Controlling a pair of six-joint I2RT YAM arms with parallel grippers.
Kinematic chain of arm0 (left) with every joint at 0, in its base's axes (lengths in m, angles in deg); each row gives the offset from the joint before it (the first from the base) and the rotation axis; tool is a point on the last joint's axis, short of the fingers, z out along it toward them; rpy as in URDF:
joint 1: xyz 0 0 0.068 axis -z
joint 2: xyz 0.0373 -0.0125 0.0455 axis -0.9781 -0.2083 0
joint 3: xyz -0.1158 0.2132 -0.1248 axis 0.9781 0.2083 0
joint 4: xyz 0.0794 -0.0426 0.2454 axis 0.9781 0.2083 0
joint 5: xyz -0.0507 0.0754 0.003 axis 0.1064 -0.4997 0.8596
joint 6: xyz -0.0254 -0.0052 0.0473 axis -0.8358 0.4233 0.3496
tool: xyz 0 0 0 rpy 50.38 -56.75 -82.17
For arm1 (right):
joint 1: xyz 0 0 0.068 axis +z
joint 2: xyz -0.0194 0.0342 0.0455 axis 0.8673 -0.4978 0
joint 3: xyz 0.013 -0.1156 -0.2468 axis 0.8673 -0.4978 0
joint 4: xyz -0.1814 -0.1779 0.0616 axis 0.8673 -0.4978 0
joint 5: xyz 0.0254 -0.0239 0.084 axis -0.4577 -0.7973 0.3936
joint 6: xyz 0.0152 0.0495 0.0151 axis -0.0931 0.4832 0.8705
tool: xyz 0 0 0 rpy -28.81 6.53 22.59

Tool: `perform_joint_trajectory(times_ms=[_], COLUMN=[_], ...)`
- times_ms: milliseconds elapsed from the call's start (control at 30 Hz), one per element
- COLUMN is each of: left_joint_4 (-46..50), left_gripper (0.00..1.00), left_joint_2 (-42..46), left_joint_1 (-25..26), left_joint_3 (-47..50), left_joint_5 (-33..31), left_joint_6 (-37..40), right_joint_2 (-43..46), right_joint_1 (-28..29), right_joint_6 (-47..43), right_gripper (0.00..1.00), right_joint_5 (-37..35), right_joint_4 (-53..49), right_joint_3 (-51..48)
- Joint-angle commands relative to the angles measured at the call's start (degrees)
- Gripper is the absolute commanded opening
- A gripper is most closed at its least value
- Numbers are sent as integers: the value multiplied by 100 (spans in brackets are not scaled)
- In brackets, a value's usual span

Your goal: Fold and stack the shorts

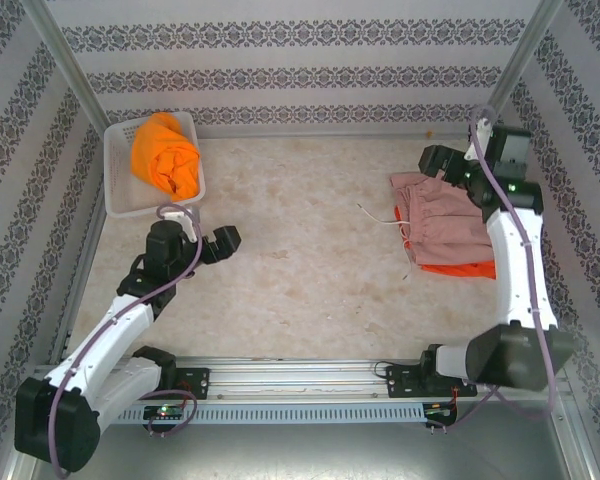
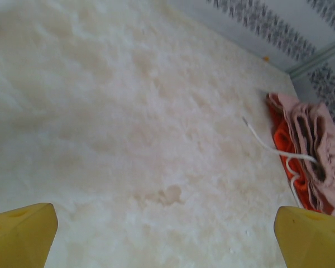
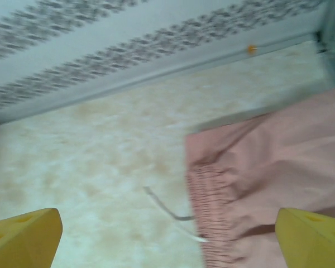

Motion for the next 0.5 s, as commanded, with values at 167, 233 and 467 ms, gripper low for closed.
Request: perform_joint_trajectory(times_ms=[167, 233, 467], left_joint_4=[1106, 1286, 1858], left_gripper=[100, 100, 100], left_joint_2=[75, -172, -1810], left_joint_1=[-438, -794, -2109], left_joint_3=[-1474, -1887, -3418], left_joint_5=[-1778, -1810, -1366], left_joint_6=[785, 871, 627], right_joint_2=[371, 517, 1223], right_joint_1=[0, 0, 1], right_joint_6=[1357, 1381, 1754], right_gripper=[98, 98, 98], right_joint_5=[1945, 1978, 1972], right_joint_4=[1752, 1825, 2579], right_joint_3=[-1615, -1897, -2948])
